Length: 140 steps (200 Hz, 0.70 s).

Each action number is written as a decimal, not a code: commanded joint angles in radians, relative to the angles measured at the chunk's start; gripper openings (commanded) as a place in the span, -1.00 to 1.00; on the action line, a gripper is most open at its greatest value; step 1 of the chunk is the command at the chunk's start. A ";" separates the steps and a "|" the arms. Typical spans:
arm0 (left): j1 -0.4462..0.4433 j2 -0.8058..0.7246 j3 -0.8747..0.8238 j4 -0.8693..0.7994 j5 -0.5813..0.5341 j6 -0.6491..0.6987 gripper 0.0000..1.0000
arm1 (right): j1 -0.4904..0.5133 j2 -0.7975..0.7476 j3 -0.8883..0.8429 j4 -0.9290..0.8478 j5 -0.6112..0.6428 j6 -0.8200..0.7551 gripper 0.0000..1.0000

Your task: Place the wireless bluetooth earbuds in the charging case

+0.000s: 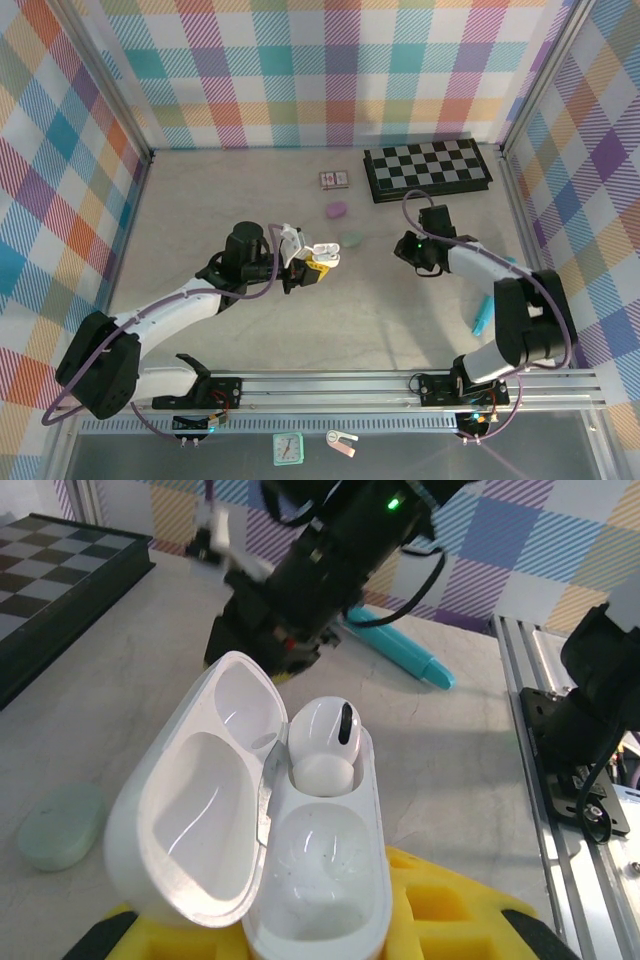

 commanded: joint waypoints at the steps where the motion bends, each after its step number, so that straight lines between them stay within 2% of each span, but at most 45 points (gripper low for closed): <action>1: 0.012 0.032 0.029 0.033 -0.002 -0.018 -0.88 | 0.049 -0.106 -0.016 -0.025 0.098 -0.157 -0.65; 33: 0.018 0.101 0.056 0.040 0.015 -0.053 -0.88 | 0.156 -0.240 -0.022 -0.026 0.223 -0.325 -0.65; 66: 0.018 0.143 0.090 0.036 0.016 -0.065 -0.88 | 0.249 -0.344 -0.005 -0.029 0.257 -0.448 -0.65; 140: 0.013 0.181 0.119 0.034 0.030 -0.100 -0.87 | 0.410 -0.397 0.059 0.002 0.308 -0.554 -0.64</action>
